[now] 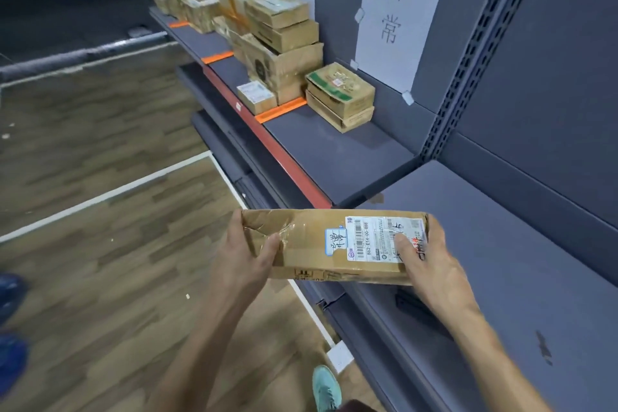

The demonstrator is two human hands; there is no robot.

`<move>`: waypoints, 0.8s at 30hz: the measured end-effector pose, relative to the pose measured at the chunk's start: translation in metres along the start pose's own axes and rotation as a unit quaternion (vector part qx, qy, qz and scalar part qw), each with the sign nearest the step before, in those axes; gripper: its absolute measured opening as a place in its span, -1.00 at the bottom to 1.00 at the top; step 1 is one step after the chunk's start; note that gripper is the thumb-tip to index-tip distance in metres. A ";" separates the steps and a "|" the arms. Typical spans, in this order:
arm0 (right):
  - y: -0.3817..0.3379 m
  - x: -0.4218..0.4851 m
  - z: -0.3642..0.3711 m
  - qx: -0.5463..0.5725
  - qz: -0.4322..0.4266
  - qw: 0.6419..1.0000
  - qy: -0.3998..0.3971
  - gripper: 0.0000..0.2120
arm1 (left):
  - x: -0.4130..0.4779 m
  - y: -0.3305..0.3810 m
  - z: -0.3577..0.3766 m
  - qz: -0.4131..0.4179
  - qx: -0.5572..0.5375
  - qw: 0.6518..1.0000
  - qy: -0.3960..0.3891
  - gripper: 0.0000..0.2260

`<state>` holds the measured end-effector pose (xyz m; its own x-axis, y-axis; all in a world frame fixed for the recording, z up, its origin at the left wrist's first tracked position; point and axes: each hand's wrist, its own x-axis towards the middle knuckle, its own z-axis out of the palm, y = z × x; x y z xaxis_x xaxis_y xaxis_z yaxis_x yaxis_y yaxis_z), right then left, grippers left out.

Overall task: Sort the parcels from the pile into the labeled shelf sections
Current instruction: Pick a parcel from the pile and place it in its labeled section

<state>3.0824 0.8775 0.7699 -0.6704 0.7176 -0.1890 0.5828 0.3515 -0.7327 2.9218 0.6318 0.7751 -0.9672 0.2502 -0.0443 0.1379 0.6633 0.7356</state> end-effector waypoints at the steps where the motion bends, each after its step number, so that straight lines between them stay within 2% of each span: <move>1: -0.008 0.011 0.003 0.003 -0.004 1.000 -0.006 -0.50 | 0.011 -0.001 -0.001 -0.004 -0.005 1.000 0.001 -0.57; 4: -0.030 0.045 0.014 0.002 -0.018 0.999 -0.029 -0.60 | 0.040 -0.003 -0.005 -0.017 -0.015 1.000 0.015 -0.59; 8: -0.056 0.088 0.034 -0.019 -0.027 0.997 -0.063 -0.46 | 0.068 -0.012 -0.012 -0.025 -0.021 0.998 0.048 -0.68; 11: -0.075 0.110 0.051 -0.030 -0.035 0.996 -0.074 -0.52 | 0.090 -0.020 -0.020 -0.030 -0.023 0.998 0.056 -0.63; 15: -0.097 0.134 0.072 -0.034 -0.049 0.996 -0.068 -0.70 | 0.131 -0.031 -0.028 -0.032 -0.027 0.998 0.051 -0.59; 17: -0.108 0.145 0.083 -0.034 -0.044 0.997 -0.057 -0.70 | 0.156 -0.037 -0.033 -0.020 -0.033 0.998 0.039 -0.70; 19: -0.118 0.154 0.096 -0.034 -0.029 0.998 -0.041 -0.67 | 0.183 -0.042 -0.036 -0.011 -0.040 0.999 0.022 -0.73; 24: -0.142 0.164 0.131 -0.019 0.026 0.999 0.014 -0.57 | 0.254 -0.054 -0.049 0.010 0.001 0.999 -0.044 -0.53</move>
<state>2.8299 0.8664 0.7574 -0.6266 0.7512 -0.2078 0.6338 0.3359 -0.6968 2.6583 0.6251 0.7571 -0.9416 0.3249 -0.0881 0.1583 0.6583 0.7359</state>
